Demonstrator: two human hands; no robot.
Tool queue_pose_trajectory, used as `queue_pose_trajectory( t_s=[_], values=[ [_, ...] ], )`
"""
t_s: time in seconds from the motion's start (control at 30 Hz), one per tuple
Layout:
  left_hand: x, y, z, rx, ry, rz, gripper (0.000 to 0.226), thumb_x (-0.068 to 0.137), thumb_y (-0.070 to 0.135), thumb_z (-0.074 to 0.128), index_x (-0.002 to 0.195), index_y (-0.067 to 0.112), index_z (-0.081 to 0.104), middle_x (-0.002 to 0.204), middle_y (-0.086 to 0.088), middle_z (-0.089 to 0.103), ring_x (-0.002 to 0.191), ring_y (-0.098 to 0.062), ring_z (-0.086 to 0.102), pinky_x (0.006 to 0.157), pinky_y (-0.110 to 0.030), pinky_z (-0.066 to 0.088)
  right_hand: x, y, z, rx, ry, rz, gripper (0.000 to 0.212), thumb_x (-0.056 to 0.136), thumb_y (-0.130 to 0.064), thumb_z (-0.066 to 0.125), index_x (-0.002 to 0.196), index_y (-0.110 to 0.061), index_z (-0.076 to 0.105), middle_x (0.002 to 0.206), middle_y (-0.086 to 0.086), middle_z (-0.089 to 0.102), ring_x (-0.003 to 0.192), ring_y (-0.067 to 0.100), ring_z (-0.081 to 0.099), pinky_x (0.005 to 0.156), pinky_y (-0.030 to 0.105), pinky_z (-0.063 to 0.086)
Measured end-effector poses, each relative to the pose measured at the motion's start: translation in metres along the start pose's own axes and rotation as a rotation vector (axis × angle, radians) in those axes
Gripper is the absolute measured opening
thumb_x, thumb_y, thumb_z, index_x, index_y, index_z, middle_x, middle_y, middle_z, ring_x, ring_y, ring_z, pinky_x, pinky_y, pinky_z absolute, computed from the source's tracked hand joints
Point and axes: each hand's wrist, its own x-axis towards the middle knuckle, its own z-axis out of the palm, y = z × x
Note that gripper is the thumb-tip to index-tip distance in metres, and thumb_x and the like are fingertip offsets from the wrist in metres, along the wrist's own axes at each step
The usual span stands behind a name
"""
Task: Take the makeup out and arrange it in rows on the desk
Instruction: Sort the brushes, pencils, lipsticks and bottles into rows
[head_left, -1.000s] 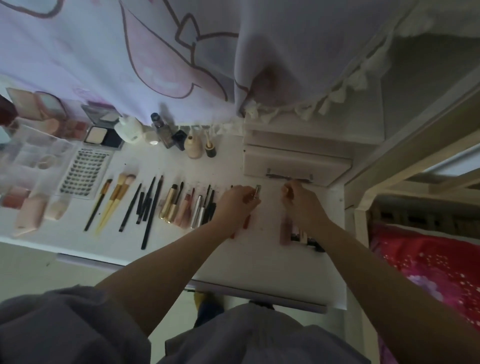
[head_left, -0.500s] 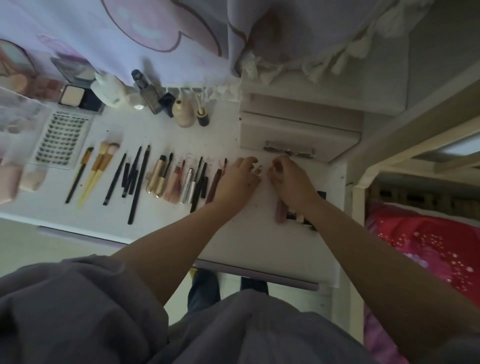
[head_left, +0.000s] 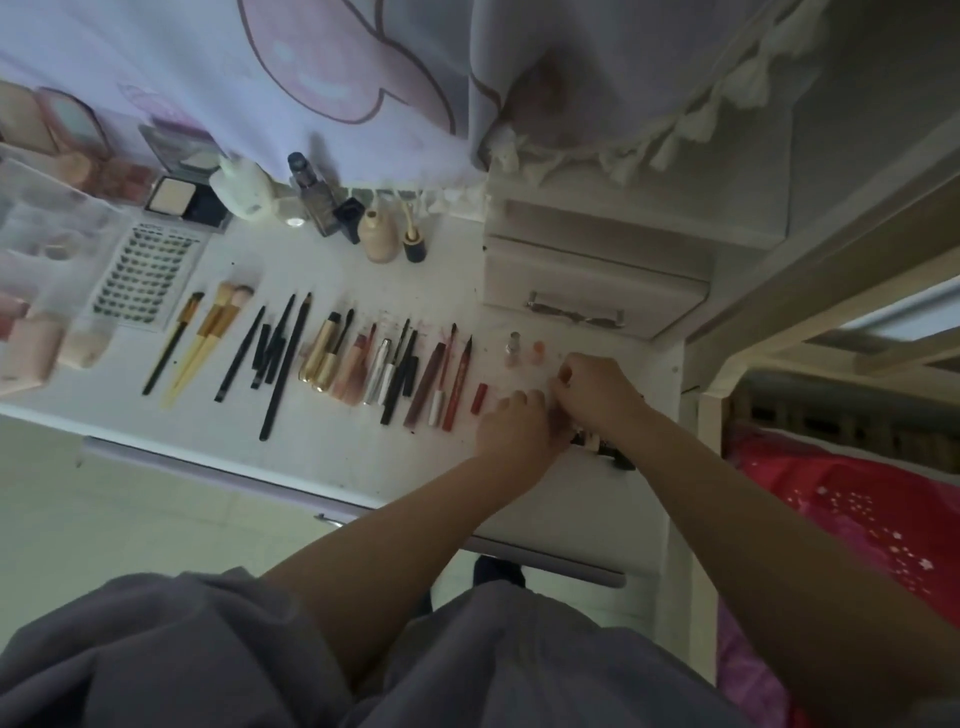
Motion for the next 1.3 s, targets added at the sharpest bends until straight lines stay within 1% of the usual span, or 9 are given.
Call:
queue_pose_trajectory(
  t_s=[0.2,0.37,0.47,0.6,0.77,0.93,1.0,1.17,1.3],
  values=[
    [0.002,0.001,-0.006,-0.176,-0.081,-0.124,0.030,0.092,0.035,0.045,0.100,0.007,0.052,0.101,-0.011,0.055,0.091,-0.027,0.057,0.070,-0.031,0.041,0.006,-0.005,0.009,-0.055,0.005,-0.020,0.025,0.094,-0.026,0.047,0.091,-0.005,0.059,0.089,0.013,0.063,0.073,0.021,0.051,0.058,0.027,0.033],
    [-0.016,-0.020,-0.037,-0.263,-0.072,0.053,0.014,0.095,0.022,0.045,0.092,0.009,0.039,0.077,-0.003,0.049,0.065,-0.020,0.047,0.049,-0.028,0.030,-0.005,-0.012,-0.003,0.136,0.045,0.035,0.055,0.096,-0.052,0.035,0.065,-0.010,0.055,0.060,0.003,0.057,0.059,0.021,0.056,0.050,0.027,0.034],
    [-0.029,-0.033,-0.062,-0.152,-0.048,0.215,0.009,0.095,0.019,0.042,0.095,0.010,0.039,0.090,-0.008,0.051,0.069,-0.024,0.051,0.055,-0.032,0.038,-0.019,-0.020,-0.018,0.246,-0.133,0.083,0.066,0.093,-0.062,0.028,0.065,-0.012,0.062,0.048,-0.002,0.059,0.043,0.010,0.054,0.048,0.023,0.036],
    [-0.042,-0.046,-0.092,-0.010,0.012,0.352,0.029,0.098,0.030,0.040,0.118,0.009,0.045,0.113,-0.007,0.052,0.089,-0.027,0.056,0.070,-0.035,0.044,-0.040,-0.033,-0.029,0.556,-0.260,0.080,0.062,0.090,-0.063,0.036,0.072,-0.011,0.064,0.039,-0.007,0.051,0.029,0.005,0.038,0.035,0.014,0.029],
    [-0.050,-0.046,-0.119,-0.013,0.026,0.376,0.030,0.099,0.035,0.036,0.109,0.009,0.046,0.094,-0.004,0.055,0.081,-0.025,0.056,0.066,-0.033,0.040,-0.059,-0.055,-0.039,0.837,-0.106,0.023,0.045,0.095,-0.042,0.043,0.070,-0.010,0.063,0.042,-0.006,0.044,0.035,0.008,0.033,0.038,0.017,0.026],
    [-0.055,-0.037,-0.138,-0.254,0.040,0.379,0.029,0.099,0.035,0.037,0.097,0.012,0.053,0.070,0.005,0.052,0.060,-0.006,0.049,0.055,-0.023,0.037,-0.073,-0.067,-0.048,0.651,0.238,-0.176,0.045,0.098,-0.034,0.041,0.055,-0.021,0.048,0.039,-0.013,0.042,0.036,0.000,0.034,0.040,0.012,0.028],
    [-0.056,-0.037,-0.145,-0.297,0.062,0.413,0.027,0.099,0.032,0.039,0.099,0.010,0.055,0.070,0.013,0.049,0.061,0.004,0.046,0.056,-0.010,0.036,-0.079,-0.070,-0.051,0.660,0.288,-0.246,0.040,0.099,-0.032,0.041,0.061,-0.021,0.049,0.042,-0.015,0.044,0.039,-0.001,0.037,0.042,0.010,0.029],
    [-0.058,-0.044,-0.159,-0.258,0.089,0.482,0.016,0.098,0.023,0.043,0.102,0.011,0.052,0.071,0.019,0.044,0.062,0.008,0.044,0.058,-0.003,0.034,-0.084,-0.075,-0.068,0.638,0.017,-0.281,0.024,0.098,-0.038,0.041,0.090,-0.021,0.056,0.070,-0.005,0.062,0.053,-0.003,0.051,0.051,0.017,0.039],
    [-0.057,-0.043,-0.161,-0.201,0.089,0.517,0.019,0.098,0.026,0.042,0.107,0.011,0.051,0.075,0.017,0.044,0.066,0.004,0.044,0.060,-0.006,0.035,-0.082,-0.070,-0.085,0.653,-0.195,-0.171,0.044,0.098,-0.048,0.034,0.083,-0.019,0.064,0.051,-0.006,0.050,0.040,0.004,0.040,0.040,0.015,0.032]
  ],
)
